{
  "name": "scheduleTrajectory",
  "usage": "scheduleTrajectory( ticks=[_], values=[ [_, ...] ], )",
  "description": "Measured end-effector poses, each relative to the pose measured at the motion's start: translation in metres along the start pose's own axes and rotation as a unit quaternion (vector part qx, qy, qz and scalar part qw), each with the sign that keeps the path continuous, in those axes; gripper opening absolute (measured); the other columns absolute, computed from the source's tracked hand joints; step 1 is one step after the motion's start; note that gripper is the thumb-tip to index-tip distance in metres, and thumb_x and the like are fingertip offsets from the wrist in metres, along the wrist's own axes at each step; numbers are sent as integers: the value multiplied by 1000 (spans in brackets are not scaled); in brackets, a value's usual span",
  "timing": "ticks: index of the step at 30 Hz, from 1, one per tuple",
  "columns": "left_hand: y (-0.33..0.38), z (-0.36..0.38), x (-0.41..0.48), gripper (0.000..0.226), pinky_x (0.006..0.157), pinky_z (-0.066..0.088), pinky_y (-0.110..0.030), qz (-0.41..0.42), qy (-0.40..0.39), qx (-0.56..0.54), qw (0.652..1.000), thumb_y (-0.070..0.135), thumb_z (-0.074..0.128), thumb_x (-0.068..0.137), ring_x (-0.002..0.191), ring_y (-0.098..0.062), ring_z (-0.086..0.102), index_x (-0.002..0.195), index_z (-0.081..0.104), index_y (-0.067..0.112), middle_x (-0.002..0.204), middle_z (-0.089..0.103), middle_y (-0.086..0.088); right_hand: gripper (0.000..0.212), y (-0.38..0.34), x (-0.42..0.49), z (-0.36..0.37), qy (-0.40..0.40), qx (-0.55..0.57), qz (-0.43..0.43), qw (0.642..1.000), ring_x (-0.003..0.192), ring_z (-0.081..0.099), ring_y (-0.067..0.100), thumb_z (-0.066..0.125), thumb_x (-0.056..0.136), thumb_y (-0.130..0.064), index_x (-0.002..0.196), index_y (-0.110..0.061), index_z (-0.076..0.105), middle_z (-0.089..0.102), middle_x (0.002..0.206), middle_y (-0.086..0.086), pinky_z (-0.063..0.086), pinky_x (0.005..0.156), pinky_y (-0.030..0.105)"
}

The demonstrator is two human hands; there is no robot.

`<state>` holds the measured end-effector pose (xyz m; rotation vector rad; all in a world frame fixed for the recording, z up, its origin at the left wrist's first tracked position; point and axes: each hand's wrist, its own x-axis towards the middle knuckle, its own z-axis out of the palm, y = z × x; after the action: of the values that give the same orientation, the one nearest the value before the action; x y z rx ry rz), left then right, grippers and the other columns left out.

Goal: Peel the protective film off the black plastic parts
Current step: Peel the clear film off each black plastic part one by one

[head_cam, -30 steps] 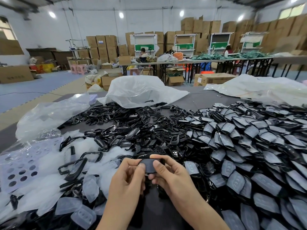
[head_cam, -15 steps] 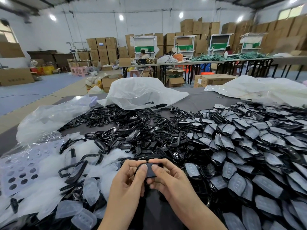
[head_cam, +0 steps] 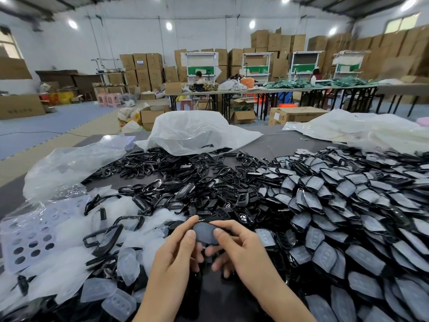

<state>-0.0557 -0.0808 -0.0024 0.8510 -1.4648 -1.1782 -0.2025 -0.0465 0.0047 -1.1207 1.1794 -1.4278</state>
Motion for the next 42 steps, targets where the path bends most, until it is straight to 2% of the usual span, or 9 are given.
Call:
scheduleTrajectory(
  ticks=[7, 11, 14, 19, 22, 26, 34, 38, 42],
  values=[
    [8, 1, -7, 25, 61, 51, -23, 14, 9, 45, 999, 26, 44, 101, 68, -16, 62, 117, 64, 30, 83, 69, -1, 26, -63, 22, -84, 287, 2, -114, 951, 61, 70, 13, 55, 101, -22, 126, -29, 60, 77, 85, 2, 52, 49, 19],
    [3, 0, -8, 21, 67, 46, -13, 46, 24, 171, 984, 39, 43, 98, 72, -5, 59, 113, 57, 45, 89, 67, 17, 64, -76, 17, -112, 388, 42, -125, 912, 60, 70, 15, 56, 102, -30, 156, -32, 22, 76, 91, 7, 56, 54, 24],
    [-5, -2, -10, 26, 80, 45, -17, 119, 10, 352, 928, 37, 50, 97, 93, -1, 56, 122, 54, 44, 103, 58, 24, 56, -60, 6, -95, 357, -37, -123, 925, 63, 71, 15, 53, 103, -30, 153, -35, 28, 76, 93, 4, 56, 54, 21],
    [-22, -2, -3, 45, 89, 53, -41, 157, -14, 553, 818, 34, 73, 85, 111, -25, 62, 127, 64, 20, 122, 62, 0, 36, -18, 1, -37, 197, -256, -120, 939, 82, 68, 6, 55, 101, -31, 133, -46, 48, 72, 96, -15, 59, 72, 28],
    [-26, -4, 6, 50, 92, 52, -41, 141, -25, 590, 795, 42, 71, 84, 117, -26, 61, 130, 62, 23, 132, 61, -4, 44, 7, 8, -12, 95, -451, -117, 880, 119, 49, -1, 53, 100, -36, 143, -40, 43, 55, 134, -16, 39, 107, 22],
    [-28, -4, 21, 52, 80, 56, -41, 132, -27, 629, 766, 43, 78, 76, 106, -25, 67, 123, 67, 25, 123, 67, -3, 57, 27, 6, -2, 46, -636, -59, 768, 141, 31, 14, 35, 102, -52, 154, -31, 27, 35, 153, -7, 24, 116, 30],
    [-29, 6, 38, 21, 58, 51, -40, 139, -13, 655, 742, 38, 82, 74, 78, -26, 66, 87, 75, 23, 84, 68, 1, 41, 24, 2, -8, 97, -632, -64, 766, 110, 41, 10, 36, 97, -65, 115, -28, 42, 41, 117, -10, 37, 100, 25],
    [-28, 8, 42, 33, 78, 45, -38, 109, -13, 656, 747, 53, 47, 94, 107, -21, 56, 118, 62, 36, 113, 60, 7, 35, 25, 3, -10, 104, -599, -64, 791, 103, 40, 7, 42, 93, -67, 104, -33, 42, 40, 106, -16, 35, 95, 22],
    [-27, 10, 48, 38, 84, 38, -38, 76, -34, 661, 746, 57, 22, 99, 115, -19, 46, 131, 41, 47, 121, 50, 12, 27, 24, 5, -14, 133, -486, -79, 860, 94, 44, 3, 53, 91, -61, 85, -35, 45, 48, 92, -18, 37, 83, 20]
  ],
)
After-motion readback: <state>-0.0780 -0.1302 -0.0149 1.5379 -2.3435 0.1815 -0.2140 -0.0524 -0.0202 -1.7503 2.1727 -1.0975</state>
